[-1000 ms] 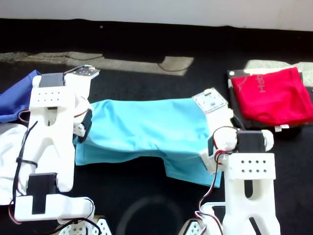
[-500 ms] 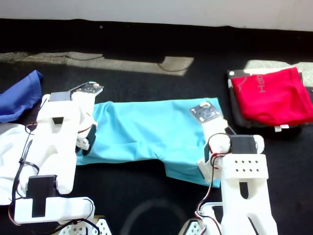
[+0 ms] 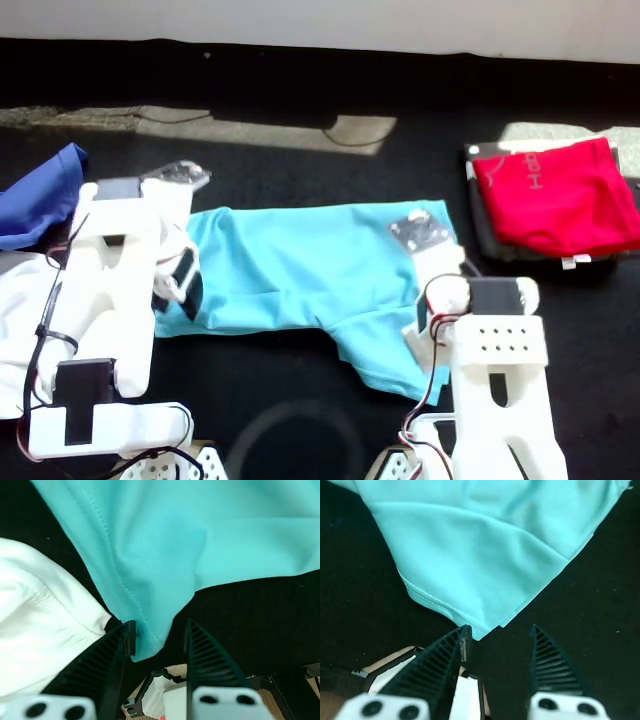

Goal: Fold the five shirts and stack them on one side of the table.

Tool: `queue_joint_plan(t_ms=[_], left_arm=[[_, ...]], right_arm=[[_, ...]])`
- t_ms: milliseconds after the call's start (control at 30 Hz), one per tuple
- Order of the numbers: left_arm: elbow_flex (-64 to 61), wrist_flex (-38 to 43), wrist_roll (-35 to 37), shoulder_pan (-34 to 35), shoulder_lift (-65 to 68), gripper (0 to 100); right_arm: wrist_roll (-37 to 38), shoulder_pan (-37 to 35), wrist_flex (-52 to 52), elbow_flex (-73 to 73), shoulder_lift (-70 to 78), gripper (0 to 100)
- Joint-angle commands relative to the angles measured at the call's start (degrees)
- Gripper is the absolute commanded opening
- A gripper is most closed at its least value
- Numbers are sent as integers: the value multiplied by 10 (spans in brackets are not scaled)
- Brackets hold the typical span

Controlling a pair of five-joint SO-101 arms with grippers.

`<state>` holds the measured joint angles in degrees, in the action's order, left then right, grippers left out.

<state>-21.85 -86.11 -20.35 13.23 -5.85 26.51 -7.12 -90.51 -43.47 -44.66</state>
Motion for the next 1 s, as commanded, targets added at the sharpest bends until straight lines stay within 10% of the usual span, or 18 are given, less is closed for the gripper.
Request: queue_joint_plan(t_ms=[0,233,500,967], left_arm=[[126,-43,-4,32,-22,189],[231,-21,4,-1,11,5],[276,79,75,-80,245,9],[720,69,75,0,618,9]], right_arm=[[2,6,-19,109,-11,187],[1,5,167,122,64,10],[-35,7,387,128,308,6],[-33,71,510,415,707,6]])
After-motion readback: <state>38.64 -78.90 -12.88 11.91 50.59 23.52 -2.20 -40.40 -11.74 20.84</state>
